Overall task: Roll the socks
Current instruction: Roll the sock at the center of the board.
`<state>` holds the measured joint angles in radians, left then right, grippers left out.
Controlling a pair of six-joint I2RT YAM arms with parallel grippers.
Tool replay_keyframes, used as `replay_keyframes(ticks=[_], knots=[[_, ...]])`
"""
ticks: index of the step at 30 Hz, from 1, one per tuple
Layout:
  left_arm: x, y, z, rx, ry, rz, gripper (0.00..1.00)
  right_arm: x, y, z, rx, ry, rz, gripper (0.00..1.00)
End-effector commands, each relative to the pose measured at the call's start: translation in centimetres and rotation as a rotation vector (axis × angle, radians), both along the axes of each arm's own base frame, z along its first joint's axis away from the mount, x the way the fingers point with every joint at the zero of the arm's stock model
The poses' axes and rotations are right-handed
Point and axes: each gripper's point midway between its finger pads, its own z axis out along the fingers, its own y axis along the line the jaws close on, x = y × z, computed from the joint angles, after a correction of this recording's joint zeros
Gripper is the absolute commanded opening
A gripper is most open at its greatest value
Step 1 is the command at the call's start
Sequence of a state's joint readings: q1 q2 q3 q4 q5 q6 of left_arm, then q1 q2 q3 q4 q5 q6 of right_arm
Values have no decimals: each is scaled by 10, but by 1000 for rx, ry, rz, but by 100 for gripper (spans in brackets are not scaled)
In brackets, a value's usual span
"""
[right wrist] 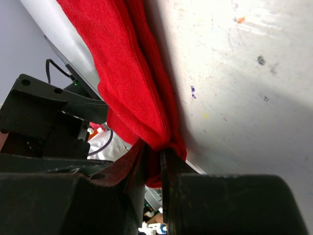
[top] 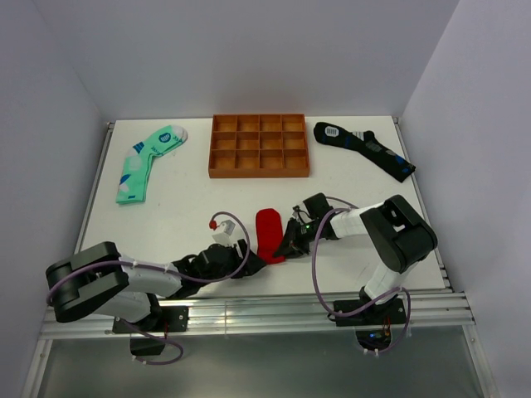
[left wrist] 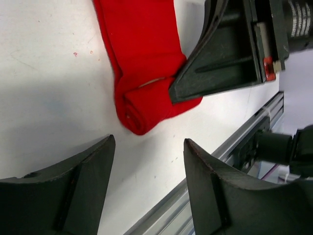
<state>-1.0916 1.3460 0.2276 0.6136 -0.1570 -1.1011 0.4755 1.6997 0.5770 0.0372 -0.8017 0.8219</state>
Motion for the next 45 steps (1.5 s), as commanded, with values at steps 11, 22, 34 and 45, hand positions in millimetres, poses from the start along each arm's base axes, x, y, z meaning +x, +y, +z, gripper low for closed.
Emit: replay_keyframes(ticks=[11, 22, 34, 45], knots=[[25, 23, -41, 145, 99, 241, 53, -40, -39, -52, -283, 213, -77, 0], [30, 31, -61, 230, 116, 282, 43, -42, -38, -50, -268, 212, -70, 0], [24, 40, -74, 308, 128, 260, 14, -36, -42, -54, -293, 156, -66, 0], [13, 56, -71, 406, 147, 222, 0, 3, -37, -44, -328, -178, -35, 24]])
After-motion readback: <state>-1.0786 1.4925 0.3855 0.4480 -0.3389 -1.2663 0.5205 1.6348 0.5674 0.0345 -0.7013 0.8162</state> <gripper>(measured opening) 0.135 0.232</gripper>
